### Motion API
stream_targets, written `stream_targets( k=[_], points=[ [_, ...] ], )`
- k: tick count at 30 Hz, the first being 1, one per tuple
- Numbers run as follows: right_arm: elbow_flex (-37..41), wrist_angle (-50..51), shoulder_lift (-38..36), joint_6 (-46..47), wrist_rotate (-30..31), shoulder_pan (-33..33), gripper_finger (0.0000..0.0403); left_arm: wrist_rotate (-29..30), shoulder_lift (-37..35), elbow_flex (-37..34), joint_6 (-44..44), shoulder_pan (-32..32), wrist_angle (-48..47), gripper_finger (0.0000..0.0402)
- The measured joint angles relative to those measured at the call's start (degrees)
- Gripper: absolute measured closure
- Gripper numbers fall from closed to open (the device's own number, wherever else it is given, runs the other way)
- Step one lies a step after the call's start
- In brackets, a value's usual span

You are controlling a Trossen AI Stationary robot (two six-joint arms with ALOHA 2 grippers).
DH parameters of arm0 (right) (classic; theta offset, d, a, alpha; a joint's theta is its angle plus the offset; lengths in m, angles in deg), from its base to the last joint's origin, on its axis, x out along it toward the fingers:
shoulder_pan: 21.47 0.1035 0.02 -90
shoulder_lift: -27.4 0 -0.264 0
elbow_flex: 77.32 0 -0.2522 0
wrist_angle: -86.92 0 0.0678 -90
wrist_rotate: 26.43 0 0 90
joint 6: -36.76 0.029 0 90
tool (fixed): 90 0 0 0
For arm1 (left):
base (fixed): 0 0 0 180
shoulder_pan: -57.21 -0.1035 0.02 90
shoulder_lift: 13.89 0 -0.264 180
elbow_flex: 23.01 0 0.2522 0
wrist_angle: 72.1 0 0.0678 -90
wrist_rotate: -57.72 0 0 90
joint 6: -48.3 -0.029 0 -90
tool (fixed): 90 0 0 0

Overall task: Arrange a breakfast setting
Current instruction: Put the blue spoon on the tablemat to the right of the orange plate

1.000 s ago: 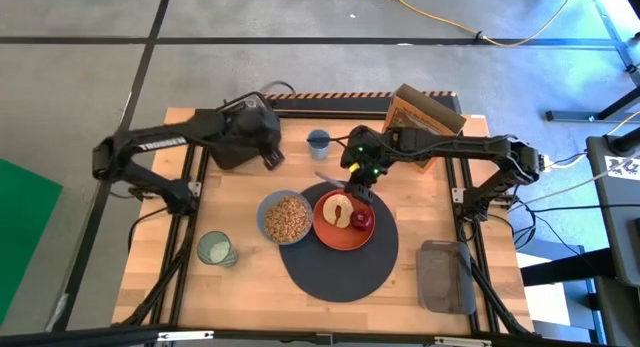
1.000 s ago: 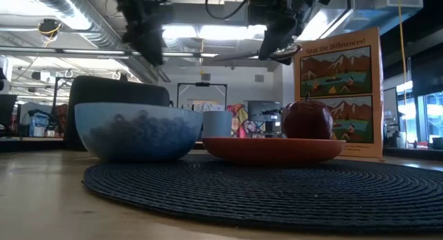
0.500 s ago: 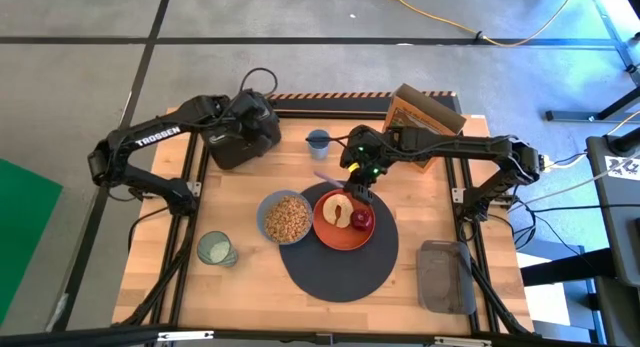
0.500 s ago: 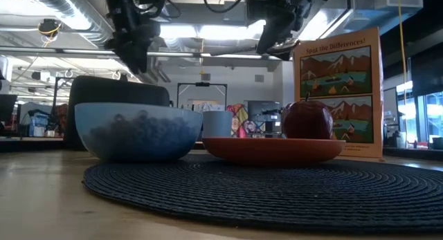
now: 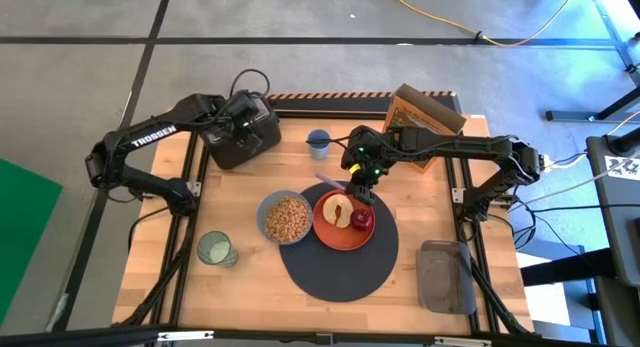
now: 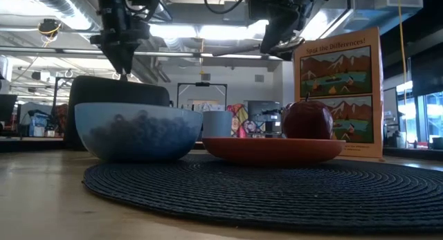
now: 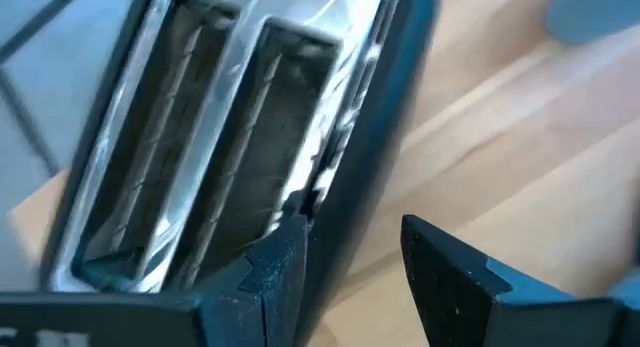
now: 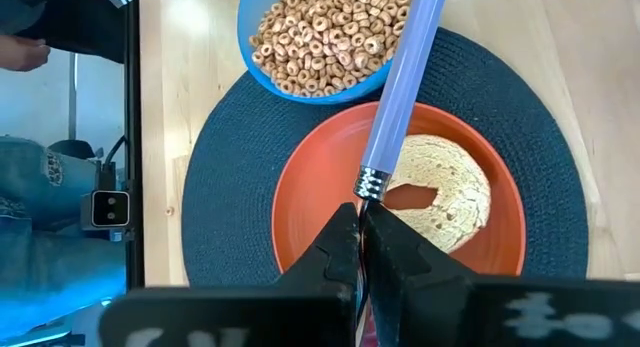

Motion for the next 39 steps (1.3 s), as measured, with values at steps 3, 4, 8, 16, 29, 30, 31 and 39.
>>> stream_targets(
  k=[3,4,8,16,29,30,31,39],
  points=[
    [0.0,-0.07,0.0,-0.05,-0.55,0.0,0.0403,-8.76,-0.01,0.0,-3.97,1.39,7.08,0.0242],
    [0.0,-0.11,0.0,-0.28,-0.99,0.0,0.0403,-12.78,0.03,0.0,-5.99,2.27,10.6,0.0242],
    [0.0,-0.01,-0.02,-0.97,-2.34,0.0,0.0403,-27.37,0.93,0.0,-15.17,7.66,26.52,0.0242],
    [0.0,-0.23,-0.05,0.1,-6.03,0.0,0.0403,-36.81,7.94,0.09,-23.89,21.02,48.24,0.0242],
    [0.0,0.02,-0.11,1.52,-9.94,0.59,0.0403,-36.71,17.62,0.04,-21.26,26.11,55.58,0.0242],
    [0.0,0.14,-0.11,1.51,-9.97,0.86,0.0403,-36.75,17.88,0.04,-21.2,26.23,55.63,0.0242],
    [0.04,0.21,-0.09,1.41,-10.03,1.01,0.0403,-36.8,18.07,0.04,-20.89,26.4,55.63,0.0242],
    [0.02,-0.4,-0.05,-4.35,-7.33,4.32,0.0403,-37.22,18.79,0.0,-17.83,26.24,55.15,0.0242]
  ],
)
